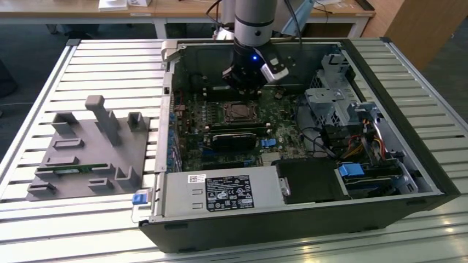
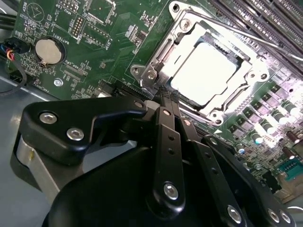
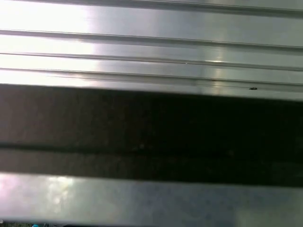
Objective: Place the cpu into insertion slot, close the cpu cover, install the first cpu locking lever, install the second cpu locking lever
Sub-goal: 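Install the second cpu locking lever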
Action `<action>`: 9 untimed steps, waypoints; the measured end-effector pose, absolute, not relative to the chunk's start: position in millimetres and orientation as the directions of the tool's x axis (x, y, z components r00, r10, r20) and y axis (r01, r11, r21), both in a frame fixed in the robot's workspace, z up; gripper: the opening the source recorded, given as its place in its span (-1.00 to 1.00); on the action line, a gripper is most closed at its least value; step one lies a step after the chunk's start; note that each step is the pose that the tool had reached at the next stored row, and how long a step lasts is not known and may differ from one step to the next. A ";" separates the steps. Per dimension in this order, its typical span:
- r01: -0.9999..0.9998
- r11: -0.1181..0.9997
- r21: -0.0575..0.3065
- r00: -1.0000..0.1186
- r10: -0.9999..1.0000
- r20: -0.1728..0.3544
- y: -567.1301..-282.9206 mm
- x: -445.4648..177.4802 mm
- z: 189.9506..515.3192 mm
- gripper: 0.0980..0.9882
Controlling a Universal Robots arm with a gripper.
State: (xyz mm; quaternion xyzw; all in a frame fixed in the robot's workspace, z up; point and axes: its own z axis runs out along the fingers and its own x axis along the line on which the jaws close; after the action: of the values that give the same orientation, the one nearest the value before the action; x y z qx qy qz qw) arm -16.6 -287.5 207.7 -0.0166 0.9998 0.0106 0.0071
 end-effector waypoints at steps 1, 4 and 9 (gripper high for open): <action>-0.033 0.999 0.021 -0.999 -0.033 -0.014 -288.1 -16.6 207.8 -0.98; -0.033 0.999 0.021 -0.999 -0.033 -0.014 -290.5 -16.6 207.8 -0.98; -0.033 0.999 0.021 -0.999 -0.033 -0.015 -294.7 -16.6 207.7 -0.98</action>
State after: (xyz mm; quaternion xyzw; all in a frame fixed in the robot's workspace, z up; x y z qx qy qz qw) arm -16.6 -294.7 207.7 -0.0166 0.9998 0.0107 0.0071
